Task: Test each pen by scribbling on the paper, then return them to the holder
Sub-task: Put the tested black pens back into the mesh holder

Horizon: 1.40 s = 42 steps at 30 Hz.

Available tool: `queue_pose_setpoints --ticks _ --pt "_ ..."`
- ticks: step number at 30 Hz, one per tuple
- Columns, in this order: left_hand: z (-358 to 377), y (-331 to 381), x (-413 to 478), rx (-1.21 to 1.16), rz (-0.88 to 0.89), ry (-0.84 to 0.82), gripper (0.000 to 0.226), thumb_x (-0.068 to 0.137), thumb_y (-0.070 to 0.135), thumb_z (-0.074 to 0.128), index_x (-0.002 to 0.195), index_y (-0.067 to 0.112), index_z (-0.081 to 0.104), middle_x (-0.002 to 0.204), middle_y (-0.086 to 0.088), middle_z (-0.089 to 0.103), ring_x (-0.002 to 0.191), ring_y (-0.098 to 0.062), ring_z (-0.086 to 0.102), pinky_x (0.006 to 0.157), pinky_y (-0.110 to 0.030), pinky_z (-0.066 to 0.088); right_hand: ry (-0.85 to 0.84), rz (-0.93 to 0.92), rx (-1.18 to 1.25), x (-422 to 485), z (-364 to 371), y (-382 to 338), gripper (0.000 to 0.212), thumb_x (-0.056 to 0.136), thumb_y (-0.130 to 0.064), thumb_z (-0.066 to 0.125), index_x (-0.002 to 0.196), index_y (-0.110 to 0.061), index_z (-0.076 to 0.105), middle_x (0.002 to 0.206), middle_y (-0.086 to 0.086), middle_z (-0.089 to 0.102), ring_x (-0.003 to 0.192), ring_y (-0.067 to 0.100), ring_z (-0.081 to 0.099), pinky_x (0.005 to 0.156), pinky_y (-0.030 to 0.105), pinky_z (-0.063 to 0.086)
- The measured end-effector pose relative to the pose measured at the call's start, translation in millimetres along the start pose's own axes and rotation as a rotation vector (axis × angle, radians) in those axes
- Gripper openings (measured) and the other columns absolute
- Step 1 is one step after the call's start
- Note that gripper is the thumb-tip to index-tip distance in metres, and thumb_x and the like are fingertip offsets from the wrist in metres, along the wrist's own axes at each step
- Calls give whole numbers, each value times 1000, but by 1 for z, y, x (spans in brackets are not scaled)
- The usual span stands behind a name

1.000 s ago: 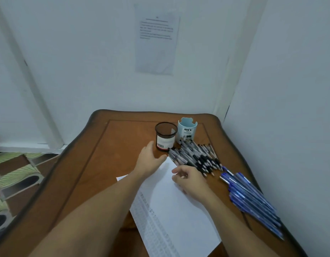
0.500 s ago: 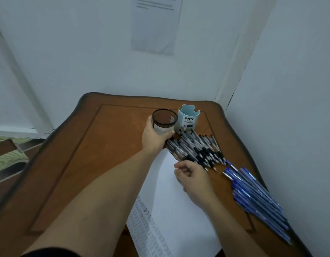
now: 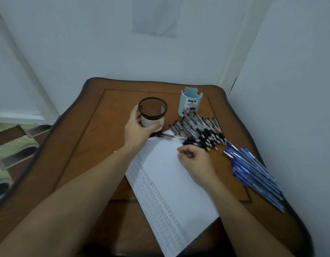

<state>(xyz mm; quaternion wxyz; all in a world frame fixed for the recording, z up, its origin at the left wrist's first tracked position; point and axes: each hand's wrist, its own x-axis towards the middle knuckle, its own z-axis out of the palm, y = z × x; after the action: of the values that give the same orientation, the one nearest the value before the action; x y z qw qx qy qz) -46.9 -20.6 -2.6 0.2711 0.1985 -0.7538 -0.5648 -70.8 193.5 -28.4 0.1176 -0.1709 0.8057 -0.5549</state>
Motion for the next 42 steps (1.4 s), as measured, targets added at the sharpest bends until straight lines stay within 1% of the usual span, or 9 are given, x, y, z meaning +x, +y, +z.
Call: queue_pose_setpoints --ticks 6,9,13,15,18,21,30,37,42 --pt "-29 0 -51 40 -4 -17 91 68 30 89 143 34 39 127 12 58 118 -12 57 100 -36 51 -5 18 -34 -11 3 -11 19 89 -12 71 107 -16 73 94 -6 66 75 -1 56 65 9 44" --pt "-39 2 -70 47 13 -2 88 68 31 89 140 37 40 118 23 57 113 -6 57 97 -31 51 -39 5 -80 -18 2 -15 25 87 -14 73 112 -20 72 103 -8 67 89 2 60 73 12 44" --pt "-47 4 -90 53 3 43 92 67 34 89 143 36 37 125 14 57 112 -6 57 89 -16 48 -107 -28 -168 -27 2 -20 37 86 -16 75 120 -27 68 118 -11 65 104 -3 58 81 13 44" --pt "-49 1 -98 60 0 32 91 68 34 89 140 41 35 123 10 60 109 -4 59 80 -6 45 -113 -71 -259 -32 1 -23 40 87 -19 73 125 -27 66 123 -14 58 115 1 54 93 20 45" --pt "-51 -6 -104 86 24 9 95 68 36 88 144 41 31 127 8 60 116 -8 57 88 -12 45 -117 -186 -615 -38 -2 -19 42 93 -35 65 135 -29 59 133 -15 52 131 6 38 113 38 26" --pt "-51 -9 -105 88 23 6 98 70 35 87 149 39 28 133 9 57 121 -8 53 97 -22 47 -130 -267 -779 -42 -1 -7 43 99 -42 52 140 -28 56 145 -9 50 139 10 34 113 37 22" --pt "-53 -13 -103 55 27 -27 97 75 28 84 151 40 25 127 22 50 124 -6 51 96 -16 43 -117 -221 -772 -42 1 -6 40 100 -43 50 139 -32 56 148 -14 48 140 8 31 115 35 17" --pt "-56 -16 -102 50 33 -48 96 77 29 83 152 41 24 125 26 51 122 -2 51 99 -15 43 -75 -262 -675 -13 2 -26 32 96 -20 57 127 -20 64 126 -3 58 123 15 46 107 38 36" --pt "-57 -17 -101 49 31 -51 96 77 27 83 151 42 24 122 33 50 120 2 50 93 -6 40 -152 -196 -956 18 13 -50 52 100 -26 51 150 -21 40 149 1 43 139 23 31 111 41 21"
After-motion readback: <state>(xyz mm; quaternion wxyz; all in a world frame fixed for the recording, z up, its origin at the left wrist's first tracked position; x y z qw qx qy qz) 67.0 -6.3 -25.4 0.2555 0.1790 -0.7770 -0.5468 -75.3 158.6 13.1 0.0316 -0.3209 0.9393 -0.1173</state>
